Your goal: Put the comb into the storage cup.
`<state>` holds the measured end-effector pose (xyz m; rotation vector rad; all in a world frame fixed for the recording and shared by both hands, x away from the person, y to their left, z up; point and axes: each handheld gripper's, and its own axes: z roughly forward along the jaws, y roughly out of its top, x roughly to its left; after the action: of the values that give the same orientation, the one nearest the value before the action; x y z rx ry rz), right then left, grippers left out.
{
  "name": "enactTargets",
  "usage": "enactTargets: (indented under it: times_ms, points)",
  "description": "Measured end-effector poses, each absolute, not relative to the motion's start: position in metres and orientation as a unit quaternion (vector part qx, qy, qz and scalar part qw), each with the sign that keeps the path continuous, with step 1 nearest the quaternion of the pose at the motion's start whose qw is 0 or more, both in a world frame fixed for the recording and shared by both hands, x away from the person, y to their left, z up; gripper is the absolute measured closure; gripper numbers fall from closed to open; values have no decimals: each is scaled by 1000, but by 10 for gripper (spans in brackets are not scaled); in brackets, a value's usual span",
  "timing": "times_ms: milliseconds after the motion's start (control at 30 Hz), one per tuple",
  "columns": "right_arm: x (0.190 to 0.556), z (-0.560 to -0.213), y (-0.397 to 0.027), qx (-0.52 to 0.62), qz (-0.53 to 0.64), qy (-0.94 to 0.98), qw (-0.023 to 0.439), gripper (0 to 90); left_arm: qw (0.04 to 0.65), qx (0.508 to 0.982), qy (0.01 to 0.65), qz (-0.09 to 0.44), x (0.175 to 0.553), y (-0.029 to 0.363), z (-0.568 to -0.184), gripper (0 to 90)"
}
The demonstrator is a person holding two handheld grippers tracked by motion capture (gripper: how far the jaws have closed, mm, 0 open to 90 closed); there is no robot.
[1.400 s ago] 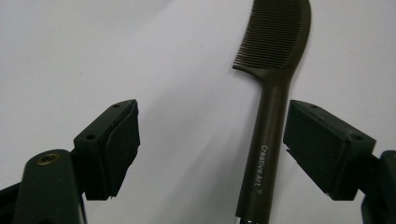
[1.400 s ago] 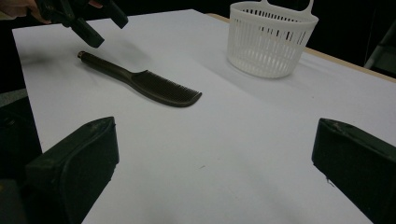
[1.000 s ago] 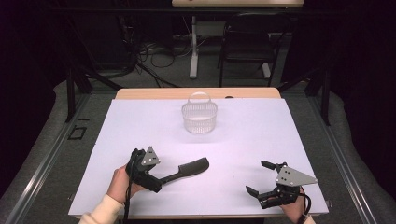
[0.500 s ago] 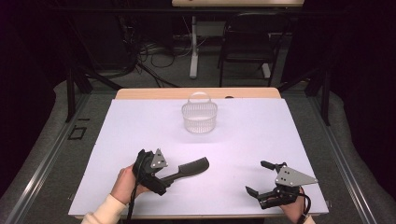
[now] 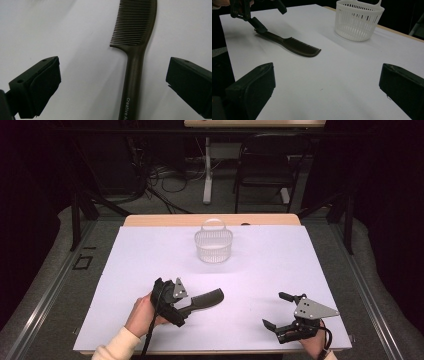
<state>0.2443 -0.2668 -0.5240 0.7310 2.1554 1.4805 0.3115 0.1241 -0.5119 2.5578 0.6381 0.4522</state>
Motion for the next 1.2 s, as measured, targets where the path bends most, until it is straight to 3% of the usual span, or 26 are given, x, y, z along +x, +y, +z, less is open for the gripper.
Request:
enactTargets:
  times_ms: [267,433,733,1067,1200]
  points:
    - [244,-524,-267,265,532,776,212,2,214,940,230,132,314,118,-514,16]
    - [243,-524,-267,265,531,776,211,2,198,946,229,121,318,115,-511,158]
    - [243,-524,-267,265,532,776,211,2,156,958,223,97,324,103,-511,262]
    - [244,-524,-268,263,532,776,213,2,110,973,193,55,333,89,-515,521]
    - [244,-524,-268,263,532,776,213,2,94,977,186,39,338,85,-517,571]
